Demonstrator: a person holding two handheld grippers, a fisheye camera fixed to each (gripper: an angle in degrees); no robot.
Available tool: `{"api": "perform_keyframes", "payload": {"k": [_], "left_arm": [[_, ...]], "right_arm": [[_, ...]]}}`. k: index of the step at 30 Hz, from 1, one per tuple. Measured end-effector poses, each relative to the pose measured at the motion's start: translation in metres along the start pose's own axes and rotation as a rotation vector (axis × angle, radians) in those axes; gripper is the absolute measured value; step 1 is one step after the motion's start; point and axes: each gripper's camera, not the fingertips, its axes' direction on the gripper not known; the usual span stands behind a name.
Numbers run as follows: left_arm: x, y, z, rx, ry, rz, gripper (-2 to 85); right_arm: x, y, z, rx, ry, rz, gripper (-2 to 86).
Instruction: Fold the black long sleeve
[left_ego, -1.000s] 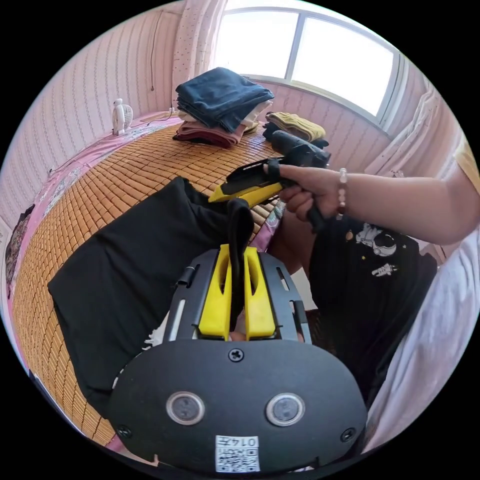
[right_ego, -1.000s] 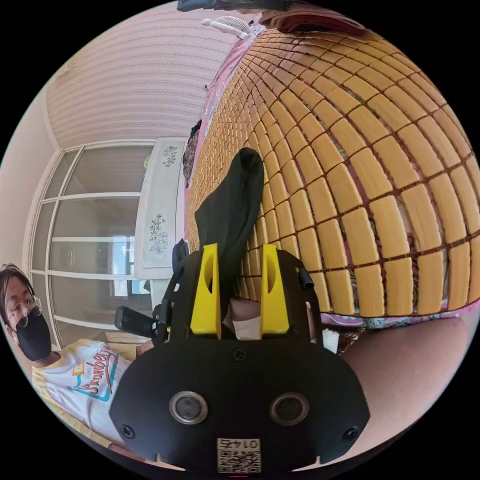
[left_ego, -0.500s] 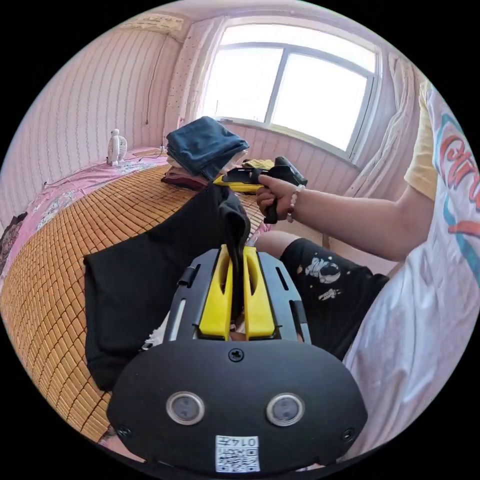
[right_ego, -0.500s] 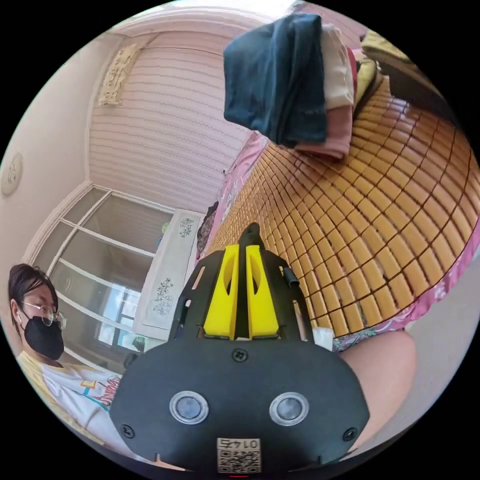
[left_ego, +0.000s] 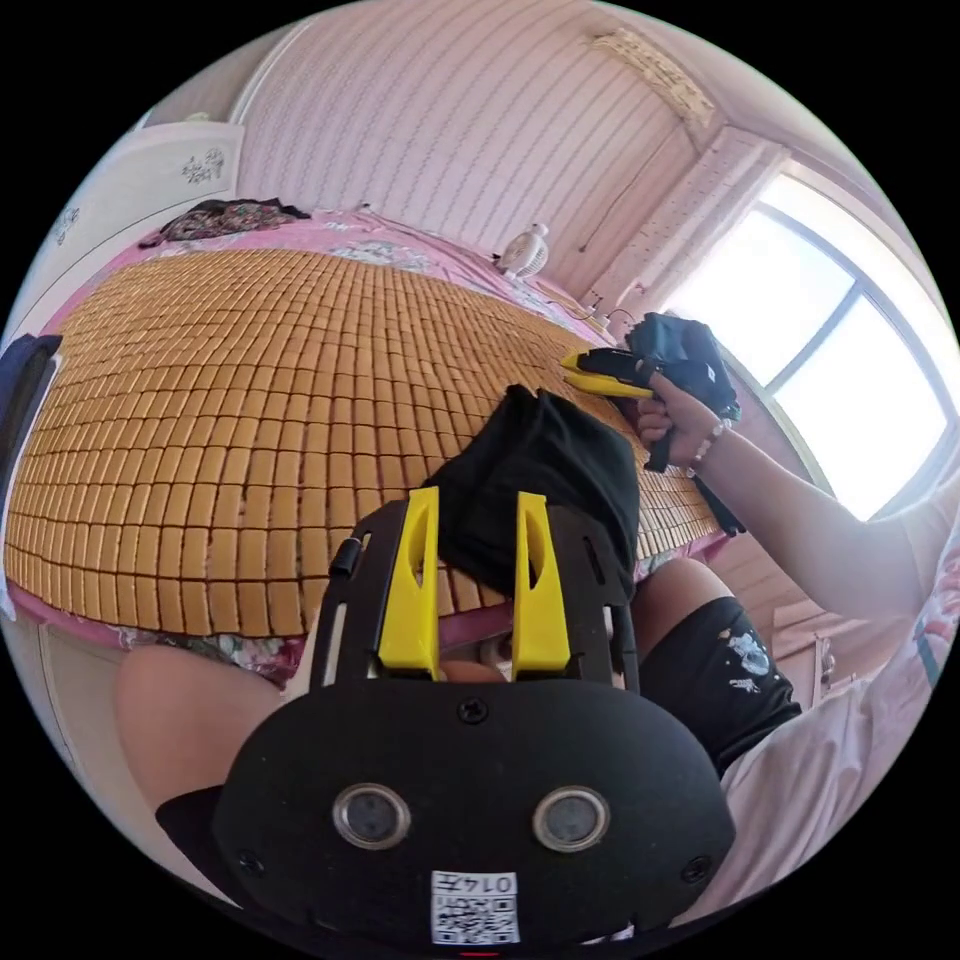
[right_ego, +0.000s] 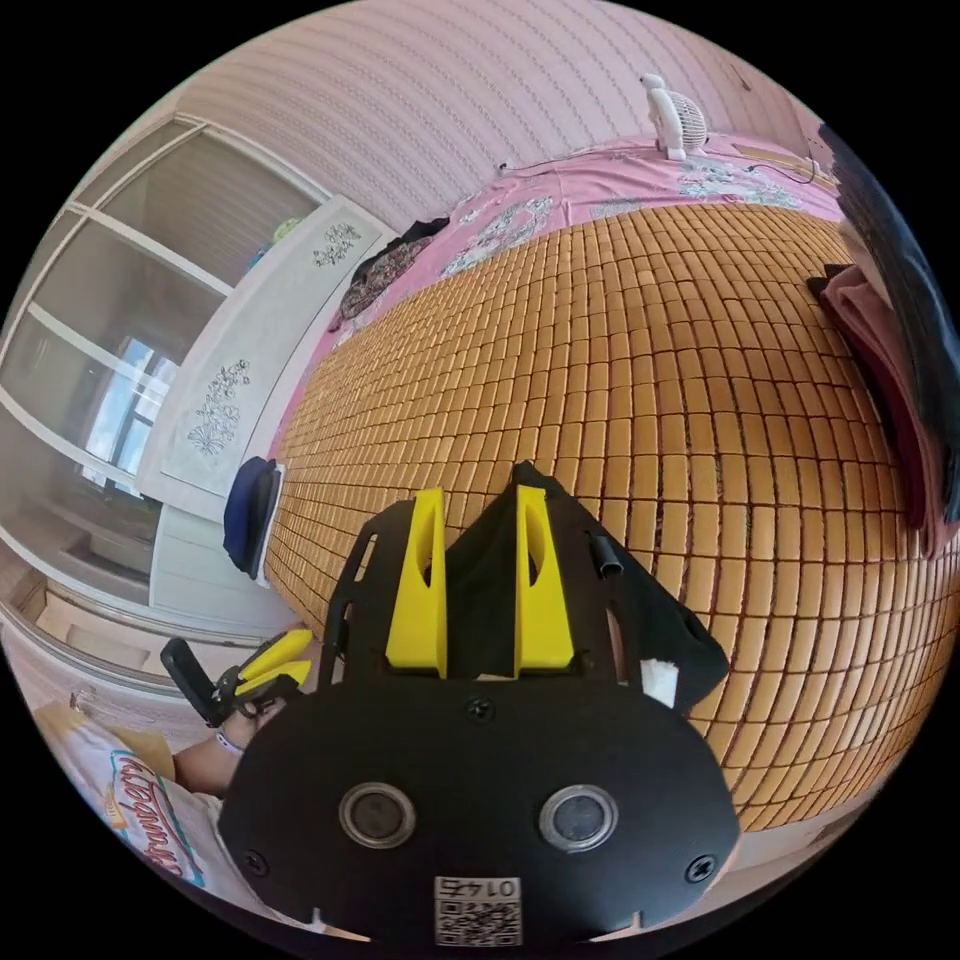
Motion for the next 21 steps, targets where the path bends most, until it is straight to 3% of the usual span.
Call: {"api": "perform_keyframes", "payload": {"k": [7, 12, 15, 21], "left_arm": [[0.002, -0.017, 0.013, -0.059, 0.009, 0.095, 9.6], [0.015, -0.023, 0.051, -0.306, -0.032, 0.17, 4.6], [0.021, -0.022, 0.038, -0.26, -0.053, 0.221, 0.1], [0.036, -0.02, -0.012, -0.106, -0.039, 0.327, -0.9]], "right_arm": [[-0.025, -0.01, 0.038, -0.133, 0.254, -0.15, 10.8], [-0.032, -0.012, 0.061, -0.19, 0.29, -0.18, 6.0], [-0.043, -0.01, 0.048, -0.137, 0.245, -0.211, 1.4], [-0.068, 0.002, 0.003, 0.01, 0.098, -0.409, -0.4]]}}
